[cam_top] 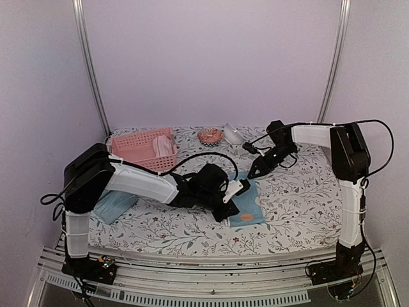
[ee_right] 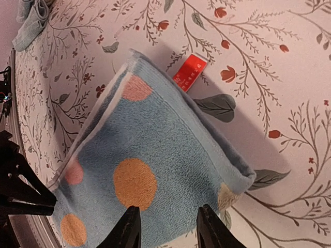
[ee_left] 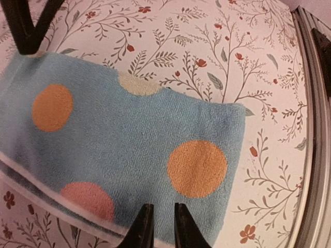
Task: Roll the towels
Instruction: Rotate the towel at the center of the board, then pick up the towel from the center of the board, then roll the towel at the center of the board.
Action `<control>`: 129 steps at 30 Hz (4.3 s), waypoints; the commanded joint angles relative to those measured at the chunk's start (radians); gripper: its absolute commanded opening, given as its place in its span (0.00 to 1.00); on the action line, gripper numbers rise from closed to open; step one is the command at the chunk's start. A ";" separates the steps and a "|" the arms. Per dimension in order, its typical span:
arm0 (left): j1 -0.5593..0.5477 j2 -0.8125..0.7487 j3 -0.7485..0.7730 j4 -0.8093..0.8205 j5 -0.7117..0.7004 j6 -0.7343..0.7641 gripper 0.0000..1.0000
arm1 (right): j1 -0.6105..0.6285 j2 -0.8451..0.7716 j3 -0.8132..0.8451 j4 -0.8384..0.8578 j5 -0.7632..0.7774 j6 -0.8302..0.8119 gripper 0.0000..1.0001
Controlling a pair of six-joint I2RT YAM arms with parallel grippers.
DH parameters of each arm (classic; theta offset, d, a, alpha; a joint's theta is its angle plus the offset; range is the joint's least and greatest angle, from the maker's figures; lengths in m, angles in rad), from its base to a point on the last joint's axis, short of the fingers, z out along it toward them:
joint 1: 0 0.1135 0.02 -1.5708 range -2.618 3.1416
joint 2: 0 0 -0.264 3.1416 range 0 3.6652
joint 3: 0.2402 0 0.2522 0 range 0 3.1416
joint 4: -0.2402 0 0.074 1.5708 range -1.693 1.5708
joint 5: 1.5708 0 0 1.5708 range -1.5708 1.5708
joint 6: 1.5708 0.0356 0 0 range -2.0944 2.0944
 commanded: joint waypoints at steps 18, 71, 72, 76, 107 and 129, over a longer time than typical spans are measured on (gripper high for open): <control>0.035 -0.399 -0.297 0.061 -0.180 0.083 0.54 | 0.069 -0.689 -0.434 0.029 -0.034 -0.335 0.62; -0.050 -0.230 -0.457 0.524 -0.009 0.132 0.49 | 0.382 -0.478 -0.783 0.365 0.244 -0.353 0.08; -0.049 -0.221 -0.450 0.535 0.013 0.131 0.49 | 0.368 -0.469 -0.765 0.345 0.207 -0.353 0.06; -0.046 -0.184 -0.425 0.563 0.060 0.139 0.49 | 0.312 -0.420 -0.691 0.231 0.059 -0.361 0.04; 0.078 0.012 -0.326 0.597 0.301 0.053 0.41 | 0.193 -0.043 -0.324 -0.207 -0.218 -0.489 0.04; 0.154 0.027 -0.258 0.464 0.536 -0.168 0.00 | 0.158 0.056 -0.206 -0.443 -0.325 -0.583 0.04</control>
